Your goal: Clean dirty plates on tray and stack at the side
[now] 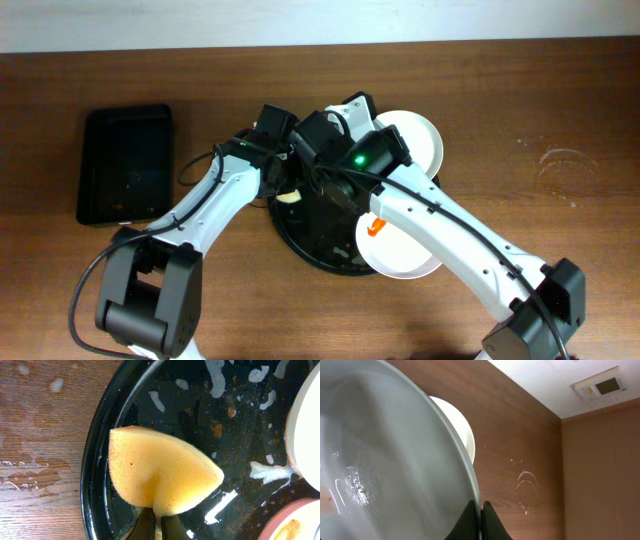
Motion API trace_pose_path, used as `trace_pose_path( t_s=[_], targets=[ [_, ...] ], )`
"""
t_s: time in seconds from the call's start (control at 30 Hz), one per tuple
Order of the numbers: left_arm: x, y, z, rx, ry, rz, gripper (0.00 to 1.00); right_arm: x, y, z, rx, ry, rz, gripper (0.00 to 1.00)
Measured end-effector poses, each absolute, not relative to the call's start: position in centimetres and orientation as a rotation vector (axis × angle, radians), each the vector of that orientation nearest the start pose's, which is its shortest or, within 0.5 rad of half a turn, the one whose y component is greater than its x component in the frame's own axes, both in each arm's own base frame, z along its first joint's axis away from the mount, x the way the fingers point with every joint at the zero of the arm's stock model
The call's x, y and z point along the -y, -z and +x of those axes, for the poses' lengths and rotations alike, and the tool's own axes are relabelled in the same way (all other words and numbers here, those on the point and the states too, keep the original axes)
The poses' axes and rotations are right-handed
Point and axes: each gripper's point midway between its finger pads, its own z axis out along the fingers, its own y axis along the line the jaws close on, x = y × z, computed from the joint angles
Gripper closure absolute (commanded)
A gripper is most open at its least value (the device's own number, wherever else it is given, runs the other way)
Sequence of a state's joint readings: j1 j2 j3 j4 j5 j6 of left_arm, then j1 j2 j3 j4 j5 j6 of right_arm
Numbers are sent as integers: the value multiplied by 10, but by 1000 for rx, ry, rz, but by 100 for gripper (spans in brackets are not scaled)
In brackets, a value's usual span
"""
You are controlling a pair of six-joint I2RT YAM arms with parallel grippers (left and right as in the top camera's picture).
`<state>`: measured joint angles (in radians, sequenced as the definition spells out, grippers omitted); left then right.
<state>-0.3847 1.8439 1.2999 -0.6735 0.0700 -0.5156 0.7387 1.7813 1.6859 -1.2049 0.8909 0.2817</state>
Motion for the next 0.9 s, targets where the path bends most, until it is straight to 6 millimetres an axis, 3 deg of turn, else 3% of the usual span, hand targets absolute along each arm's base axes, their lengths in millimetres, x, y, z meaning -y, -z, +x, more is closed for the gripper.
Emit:
trace_pose_path(
  t_s=[0.23,0.37,0.47,0.5,0.63,0.9],
  targets=[
    [168,-62,382,-2832,310,-168,100,-152,-233,367,-2325,825,-378,96],
    [168,-62,382,-2833,310,-168,99,-149,-218,368,-2433,708,-351,96],
    [168,-62,381,-2834,310,-168,99,-125,-204,377,-2548,605,-236,96],
    [167,-62,381,-2836,308,-168,99,-103,-197,383,-2617,540,-135,96],
    [166,-61,379,-2846,303,-170,99,-65,-185,391,-2717,395,56,96],
    [167,-61,378,-2849,308,-168,99,35,-178,411,-2722,-58,569,96]
  ],
)
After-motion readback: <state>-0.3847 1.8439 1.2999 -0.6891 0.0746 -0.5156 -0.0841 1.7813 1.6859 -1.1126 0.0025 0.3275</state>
